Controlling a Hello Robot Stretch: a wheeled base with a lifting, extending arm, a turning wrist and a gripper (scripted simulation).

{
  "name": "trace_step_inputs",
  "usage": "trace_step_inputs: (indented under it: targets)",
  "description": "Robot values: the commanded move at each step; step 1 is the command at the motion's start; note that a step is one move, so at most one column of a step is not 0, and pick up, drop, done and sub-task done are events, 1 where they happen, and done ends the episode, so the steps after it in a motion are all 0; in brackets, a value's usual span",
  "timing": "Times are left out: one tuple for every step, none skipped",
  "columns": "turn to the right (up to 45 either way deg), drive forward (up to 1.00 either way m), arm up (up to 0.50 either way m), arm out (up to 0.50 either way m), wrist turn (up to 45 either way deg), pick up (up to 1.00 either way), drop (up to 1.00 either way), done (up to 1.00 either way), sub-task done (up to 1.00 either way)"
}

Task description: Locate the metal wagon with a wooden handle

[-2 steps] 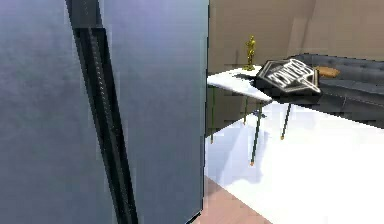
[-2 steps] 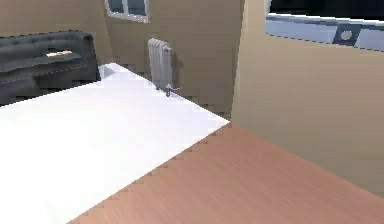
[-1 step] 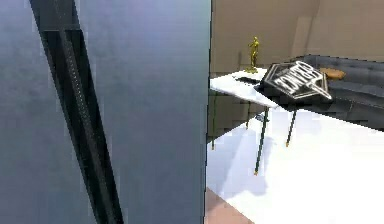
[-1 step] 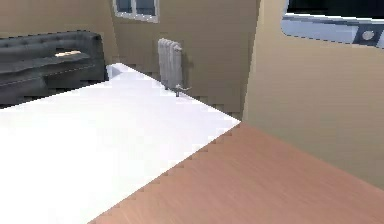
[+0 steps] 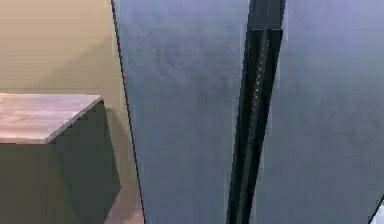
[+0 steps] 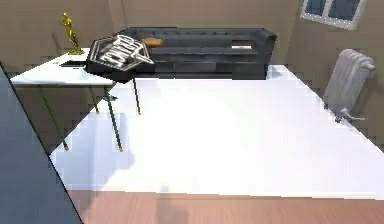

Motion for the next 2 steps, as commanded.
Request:
trace_step_inputs:
  targets:
    - [-27.0, 0.0, 0.0, 0.0, 0.0, 0.0, 0.0, 0.0, 0.0]
    - [0.0, 0.05, 0.0, 0.0, 0.0, 0.0, 0.0, 0.0, 0.0]
